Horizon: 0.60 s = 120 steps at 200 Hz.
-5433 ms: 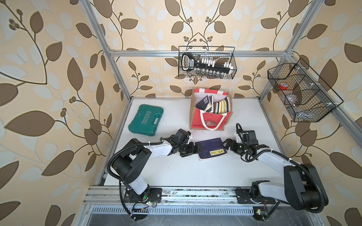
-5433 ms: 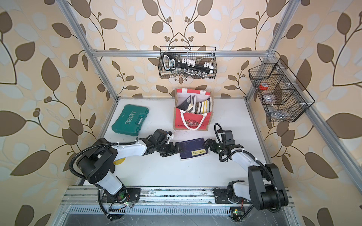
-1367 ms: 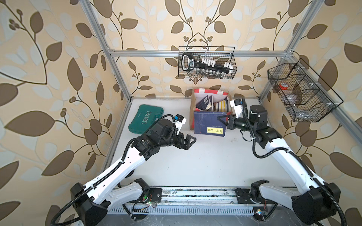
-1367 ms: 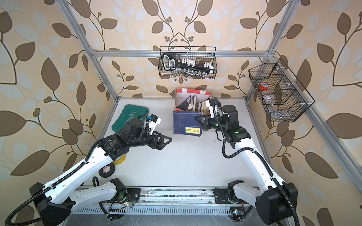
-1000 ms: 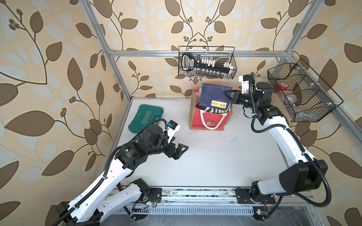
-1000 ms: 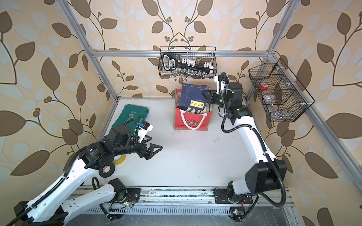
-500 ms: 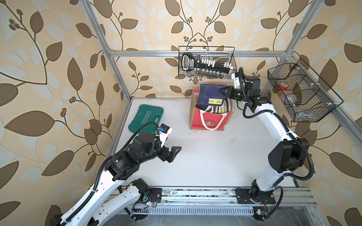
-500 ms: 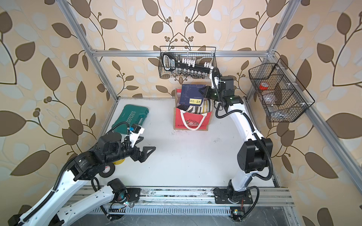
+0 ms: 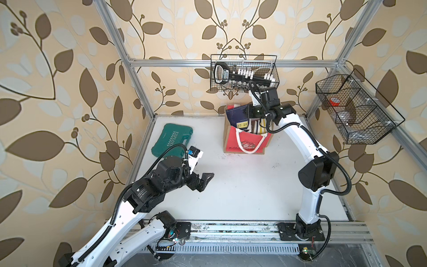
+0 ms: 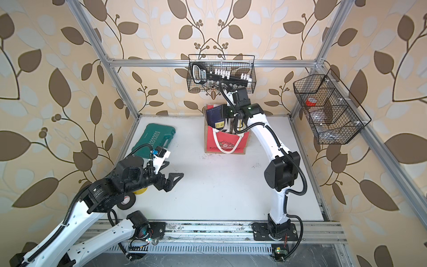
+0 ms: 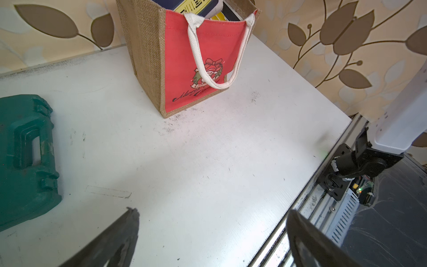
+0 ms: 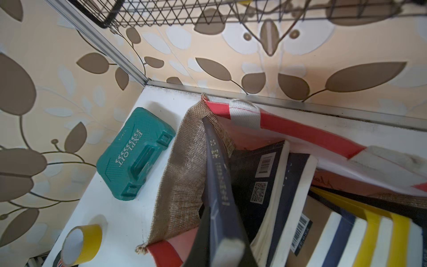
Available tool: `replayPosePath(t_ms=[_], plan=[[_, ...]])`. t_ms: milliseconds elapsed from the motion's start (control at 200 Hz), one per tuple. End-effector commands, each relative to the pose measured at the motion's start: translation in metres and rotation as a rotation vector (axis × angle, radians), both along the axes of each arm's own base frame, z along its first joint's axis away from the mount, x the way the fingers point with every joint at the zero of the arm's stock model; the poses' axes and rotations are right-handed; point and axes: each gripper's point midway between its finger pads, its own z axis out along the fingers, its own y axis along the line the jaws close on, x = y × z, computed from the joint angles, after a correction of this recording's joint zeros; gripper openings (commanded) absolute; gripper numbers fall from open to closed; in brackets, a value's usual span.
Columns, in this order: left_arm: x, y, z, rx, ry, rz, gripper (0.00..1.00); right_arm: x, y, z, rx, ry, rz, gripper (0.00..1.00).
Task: Put the books into the canvas bag
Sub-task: Place the book in the canvas bag.
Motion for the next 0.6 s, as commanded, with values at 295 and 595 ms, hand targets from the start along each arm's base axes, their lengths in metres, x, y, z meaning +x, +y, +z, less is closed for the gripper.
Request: replayPosePath(t_ms=[295, 595], plan=[[0.004, 0.001, 0.004, 0.002, -0.034, 0.004, 0.99, 0.007, 0.011, -0.022, -0.279, 0.011, -0.097, 0.00], [0.007, 0.000, 0.005, -0.007, -0.028, 0.003, 0.99, 0.005, 0.017, -0.036, -0.321, 0.047, -0.086, 0.00]])
